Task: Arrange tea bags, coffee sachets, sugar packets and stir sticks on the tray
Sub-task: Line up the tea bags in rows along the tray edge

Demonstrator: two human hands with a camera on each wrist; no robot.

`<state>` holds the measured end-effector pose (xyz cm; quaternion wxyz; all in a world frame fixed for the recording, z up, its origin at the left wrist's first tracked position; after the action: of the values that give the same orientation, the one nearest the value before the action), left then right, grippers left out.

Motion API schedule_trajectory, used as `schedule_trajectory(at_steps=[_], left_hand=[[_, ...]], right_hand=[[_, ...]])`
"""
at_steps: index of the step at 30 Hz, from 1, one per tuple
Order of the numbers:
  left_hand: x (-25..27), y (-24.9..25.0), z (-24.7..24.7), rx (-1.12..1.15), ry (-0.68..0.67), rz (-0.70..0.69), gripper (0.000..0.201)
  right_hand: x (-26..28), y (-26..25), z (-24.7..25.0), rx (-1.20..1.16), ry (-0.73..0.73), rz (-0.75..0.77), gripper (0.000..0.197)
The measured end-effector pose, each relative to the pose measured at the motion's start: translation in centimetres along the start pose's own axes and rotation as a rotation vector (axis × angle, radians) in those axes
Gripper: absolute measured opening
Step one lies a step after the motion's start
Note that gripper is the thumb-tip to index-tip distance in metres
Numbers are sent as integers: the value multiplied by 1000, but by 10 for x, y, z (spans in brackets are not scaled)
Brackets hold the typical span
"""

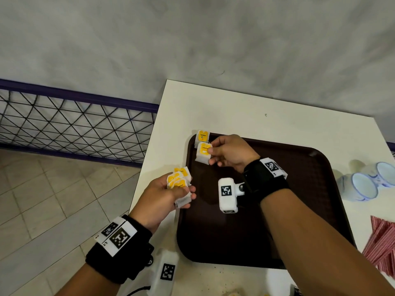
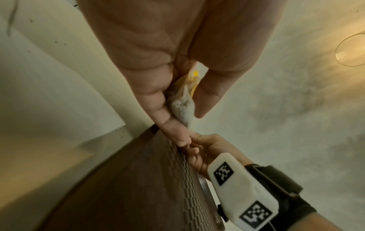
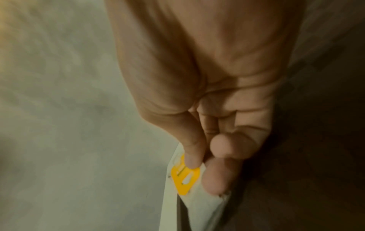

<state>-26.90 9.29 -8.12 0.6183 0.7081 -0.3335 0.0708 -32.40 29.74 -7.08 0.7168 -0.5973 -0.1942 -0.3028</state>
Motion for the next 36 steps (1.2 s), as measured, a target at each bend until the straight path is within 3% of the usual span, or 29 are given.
schedule_trajectory(at_steps=[7,21,24,26,29,31,36], left_hand=[[0,1,-3,30,-38,4,30],[1,-1,-3,99,-65,50,44],[0,2,-3,81,-70,18,39],[-1,6,-2,68,-62,-21,32],[-4,12,0,64,-28,-88,23],[-6,14,0,71,-2,-112,20],[-5,13,-9,94,-8,-119,18]], right_hand=[[-10,-18,2,133,140,103,6],[-22,-17,7,107,240,100,19],[-4,-30,16,246,352,215,14],[17,-32,7,220,268,286,12],[50,-17,-24,106,-13,290,18],[63,-8,-37,75,-121,288,20],[69,3,-46,72,-147,287,12]])
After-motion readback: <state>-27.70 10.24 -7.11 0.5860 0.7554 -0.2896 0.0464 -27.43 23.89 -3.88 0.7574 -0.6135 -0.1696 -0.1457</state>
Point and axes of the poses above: each hand's wrist, its own x-axis away from the middle knuckle, its own z-axis out of the back of the hand, y = z × x, the point moved 10 cm from there along -x, towards the middle knuckle, and after that the axes turned 5 degrees about -z, right-handed, at the moved point
